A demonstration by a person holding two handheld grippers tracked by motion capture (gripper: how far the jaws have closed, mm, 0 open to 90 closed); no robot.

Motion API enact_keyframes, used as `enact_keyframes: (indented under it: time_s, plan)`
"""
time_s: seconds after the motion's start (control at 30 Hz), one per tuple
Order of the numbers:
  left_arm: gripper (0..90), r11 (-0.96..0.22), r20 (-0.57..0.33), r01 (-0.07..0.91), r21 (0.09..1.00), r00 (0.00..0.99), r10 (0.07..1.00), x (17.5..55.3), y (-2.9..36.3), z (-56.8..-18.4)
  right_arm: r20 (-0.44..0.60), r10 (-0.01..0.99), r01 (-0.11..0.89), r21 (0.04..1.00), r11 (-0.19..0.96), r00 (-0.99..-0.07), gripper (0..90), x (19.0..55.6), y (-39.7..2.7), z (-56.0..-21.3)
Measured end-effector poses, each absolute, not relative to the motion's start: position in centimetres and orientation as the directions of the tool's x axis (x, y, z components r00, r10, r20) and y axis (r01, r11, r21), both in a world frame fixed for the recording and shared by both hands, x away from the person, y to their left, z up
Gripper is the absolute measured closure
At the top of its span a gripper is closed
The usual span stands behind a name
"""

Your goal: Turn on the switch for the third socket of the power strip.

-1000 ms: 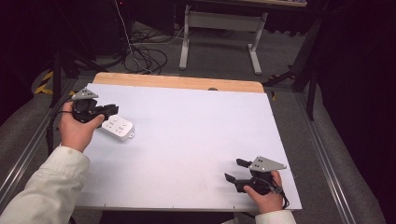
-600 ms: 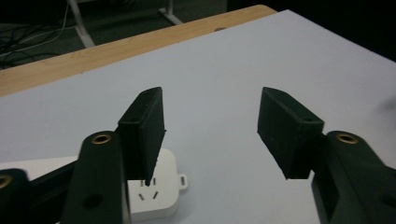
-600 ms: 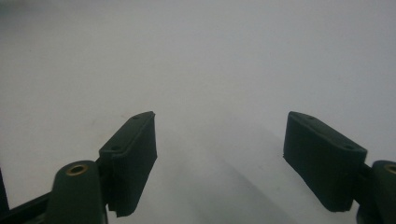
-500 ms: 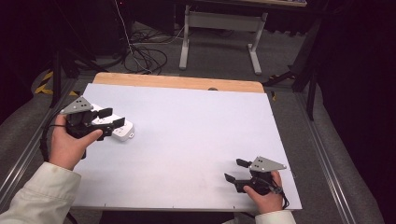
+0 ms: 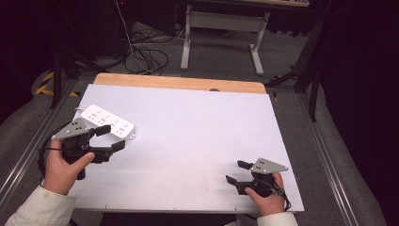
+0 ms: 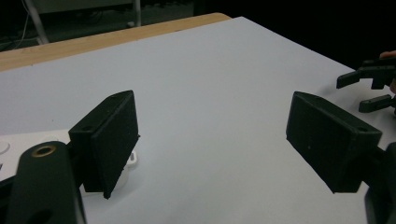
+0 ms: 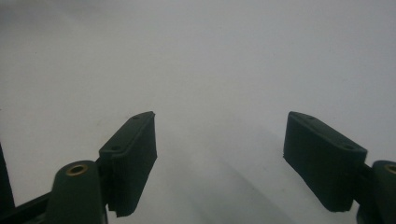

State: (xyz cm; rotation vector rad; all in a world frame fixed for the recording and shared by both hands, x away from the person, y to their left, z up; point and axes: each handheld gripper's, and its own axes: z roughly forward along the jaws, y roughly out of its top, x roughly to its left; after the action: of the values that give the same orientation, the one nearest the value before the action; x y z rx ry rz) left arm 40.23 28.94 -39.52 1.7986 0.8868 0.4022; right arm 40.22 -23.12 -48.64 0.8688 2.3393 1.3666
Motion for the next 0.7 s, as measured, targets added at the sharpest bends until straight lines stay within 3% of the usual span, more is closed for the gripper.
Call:
enact_keyframes:
  time_s: [0.23, 0.4, 0.6, 0.7]
  plan:
    - [14.8, -0.198, -0.105, 0.348, 0.916, 0.686, 0.720, 38.8, 29.1, -40.8, 0.051, 0.632, 0.354, 0.862, 0.364, -0.773, 26.2, 40.2, -23.1, -48.7]
    - [14.8, -0.147, -0.184, 0.394, 0.907, 0.687, 0.703, 38.2, 29.6, -42.6, 0.053, 0.632, 0.355, 0.862, 0.362, -0.773, 26.2, 40.2, -23.1, -48.7]
    - [14.8, -0.153, -0.166, 0.394, 0.906, 0.664, 0.729, 37.5, 30.3, -45.0, 0.051, 0.633, 0.356, 0.860, 0.365, -0.773, 26.2, 40.2, -23.2, -48.8]
    - [14.5, -0.198, -0.114, 0.375, 0.906, 0.666, 0.737, 37.2, 30.4, -45.7, 0.052, 0.631, 0.356, 0.860, 0.366, -0.774, 26.2, 40.2, -23.1, -48.8]
